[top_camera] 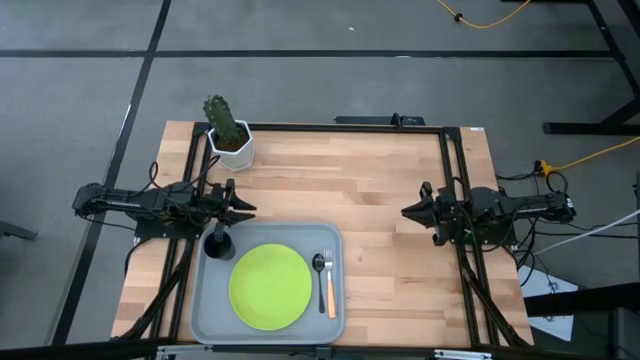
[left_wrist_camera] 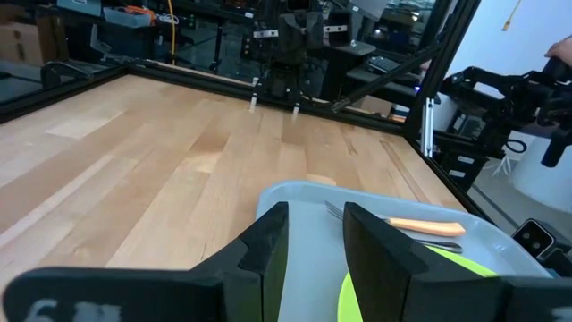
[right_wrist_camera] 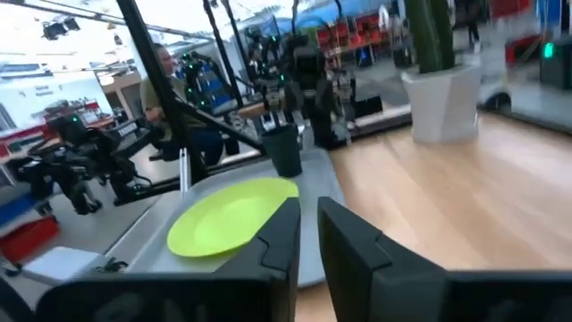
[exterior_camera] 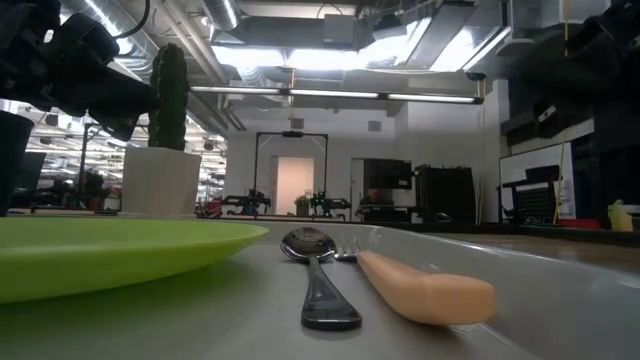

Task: Pick and place plate/cup/fork/spoon on tray
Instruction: Return to Home Position

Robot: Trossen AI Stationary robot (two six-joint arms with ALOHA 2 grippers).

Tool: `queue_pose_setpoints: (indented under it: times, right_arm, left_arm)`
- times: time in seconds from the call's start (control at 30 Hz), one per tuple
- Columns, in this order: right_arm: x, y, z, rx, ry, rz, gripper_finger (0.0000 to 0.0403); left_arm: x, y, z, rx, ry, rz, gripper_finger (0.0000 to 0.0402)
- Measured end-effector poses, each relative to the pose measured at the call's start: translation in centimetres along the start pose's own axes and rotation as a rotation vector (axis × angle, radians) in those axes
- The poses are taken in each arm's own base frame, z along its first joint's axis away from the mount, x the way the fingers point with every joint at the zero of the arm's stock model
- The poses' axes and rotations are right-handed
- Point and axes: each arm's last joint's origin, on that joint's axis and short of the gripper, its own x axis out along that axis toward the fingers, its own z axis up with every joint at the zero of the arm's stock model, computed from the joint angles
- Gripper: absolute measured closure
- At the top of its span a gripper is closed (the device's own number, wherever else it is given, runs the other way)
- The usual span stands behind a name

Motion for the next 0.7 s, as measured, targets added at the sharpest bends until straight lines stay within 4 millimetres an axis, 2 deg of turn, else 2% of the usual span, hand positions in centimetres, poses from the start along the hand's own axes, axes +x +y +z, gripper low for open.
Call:
queue_pose_setpoints:
  times: [0.1, 0.7]
  right_arm:
    - [0.0, 0.0, -0.09, 0.045, 0.011, 0.005, 0.0354]
    - [0.0, 0.0, -0.09, 0.042, 0.011, 0.005, 0.0354]
  left_arm:
    - [0.0, 0.0, 0.0, 0.0, 0.0, 0.0, 0.0299]
    - [0.0, 0.0, 0.0, 0.0, 0.0, 0.0, 0.0299]
